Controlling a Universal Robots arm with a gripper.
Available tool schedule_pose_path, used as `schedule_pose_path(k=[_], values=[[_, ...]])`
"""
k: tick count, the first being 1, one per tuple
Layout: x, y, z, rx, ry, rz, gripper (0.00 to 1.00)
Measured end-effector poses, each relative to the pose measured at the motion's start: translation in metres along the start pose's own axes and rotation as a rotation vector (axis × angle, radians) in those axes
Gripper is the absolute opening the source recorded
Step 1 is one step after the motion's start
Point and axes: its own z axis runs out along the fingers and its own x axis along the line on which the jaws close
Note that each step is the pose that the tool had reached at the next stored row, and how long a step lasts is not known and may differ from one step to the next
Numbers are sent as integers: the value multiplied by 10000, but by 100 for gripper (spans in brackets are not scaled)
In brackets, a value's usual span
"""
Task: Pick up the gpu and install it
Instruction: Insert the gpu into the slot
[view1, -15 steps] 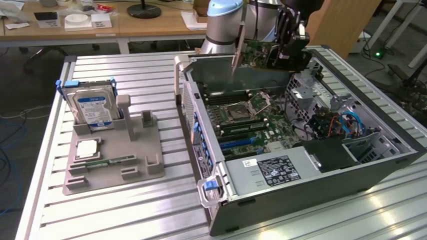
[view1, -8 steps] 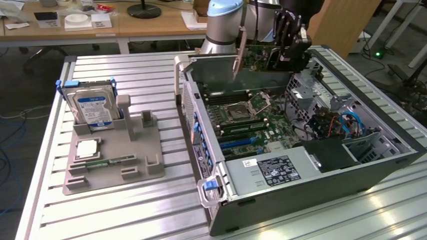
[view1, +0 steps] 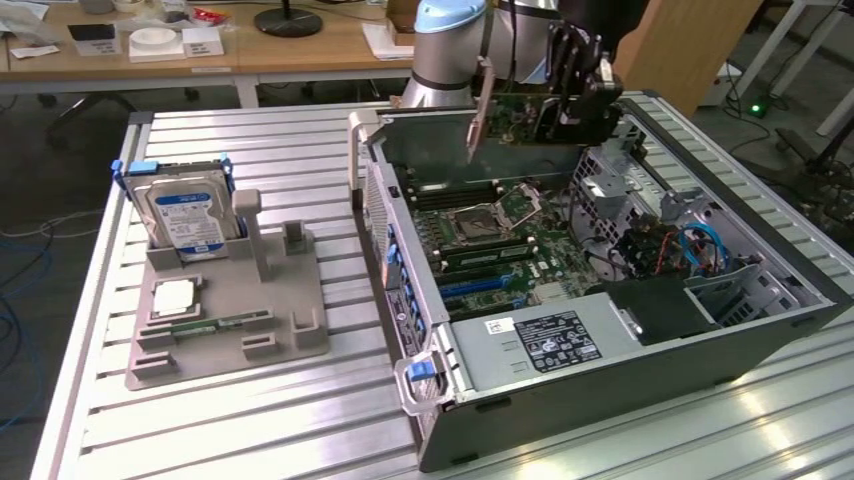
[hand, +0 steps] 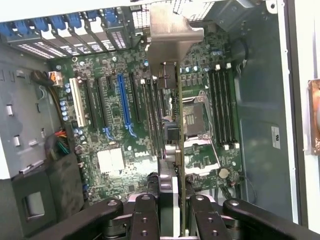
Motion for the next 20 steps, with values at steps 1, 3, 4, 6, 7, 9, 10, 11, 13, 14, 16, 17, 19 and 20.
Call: schedule_pose_path(k=[1,3,4,6,7,9,10,11,13,14,16,17,19,20], values=[[0,1,6,-2,-11,0,29],[1,0,18,-3,-11,-5,29],[1,0,24,-4,-12,-17,29],[2,1,35,-11,-16,-138,29],[3,2,40,-17,-20,-239,29],[3,2,50,-29,-27,-442,29],[3,3,54,-35,-30,-540,29],[4,4,59,-41,-33,-638,29],[4,4,67,-48,-37,-751,29],[5,4,72,-49,-38,-768,29],[5,4,81,-51,-37,-793,29],[6,9,84,-46,-36,-793,29],[6,9,91,-44,-36,-795,29],[7,9,94,-42,-37,-795,29]])
